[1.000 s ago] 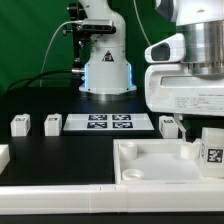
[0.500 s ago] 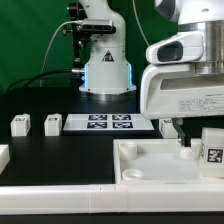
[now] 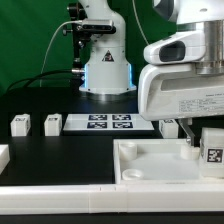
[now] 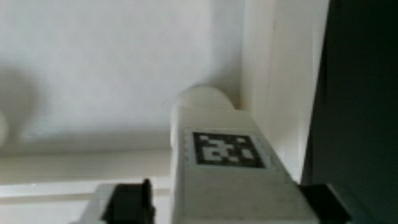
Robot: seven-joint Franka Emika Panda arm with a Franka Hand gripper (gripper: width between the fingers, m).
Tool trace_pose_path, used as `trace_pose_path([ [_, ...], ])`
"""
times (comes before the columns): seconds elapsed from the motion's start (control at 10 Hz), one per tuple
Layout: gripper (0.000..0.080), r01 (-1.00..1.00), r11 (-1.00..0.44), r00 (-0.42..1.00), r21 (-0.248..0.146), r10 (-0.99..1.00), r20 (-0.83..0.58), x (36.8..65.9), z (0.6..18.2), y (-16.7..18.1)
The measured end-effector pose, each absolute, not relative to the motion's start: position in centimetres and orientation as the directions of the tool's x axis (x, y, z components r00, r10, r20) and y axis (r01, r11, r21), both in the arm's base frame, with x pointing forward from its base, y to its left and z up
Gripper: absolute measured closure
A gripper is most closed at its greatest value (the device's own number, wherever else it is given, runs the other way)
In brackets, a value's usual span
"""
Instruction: Assemble one leg
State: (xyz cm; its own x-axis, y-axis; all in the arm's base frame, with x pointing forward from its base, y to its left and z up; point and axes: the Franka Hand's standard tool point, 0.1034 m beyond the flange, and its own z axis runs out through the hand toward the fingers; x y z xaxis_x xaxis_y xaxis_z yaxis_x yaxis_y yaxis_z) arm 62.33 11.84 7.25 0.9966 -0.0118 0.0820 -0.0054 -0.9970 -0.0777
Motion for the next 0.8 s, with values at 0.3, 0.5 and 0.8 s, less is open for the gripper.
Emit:
trace_pose_path([
  [0.3,0.0508,-0.034,-0.996,0.996,-0.080,-0.040,0.080,62.35,7.26,11.78],
  [0.5,0.0508,-0.053,-0.995,0.995,-0.081,-0.060,0.078,62.35,7.26,11.76],
  [0.8,0.0508,-0.452,-0.886,0.887,-0.104,-0.459,0.052,62.29,7.25,11.82],
])
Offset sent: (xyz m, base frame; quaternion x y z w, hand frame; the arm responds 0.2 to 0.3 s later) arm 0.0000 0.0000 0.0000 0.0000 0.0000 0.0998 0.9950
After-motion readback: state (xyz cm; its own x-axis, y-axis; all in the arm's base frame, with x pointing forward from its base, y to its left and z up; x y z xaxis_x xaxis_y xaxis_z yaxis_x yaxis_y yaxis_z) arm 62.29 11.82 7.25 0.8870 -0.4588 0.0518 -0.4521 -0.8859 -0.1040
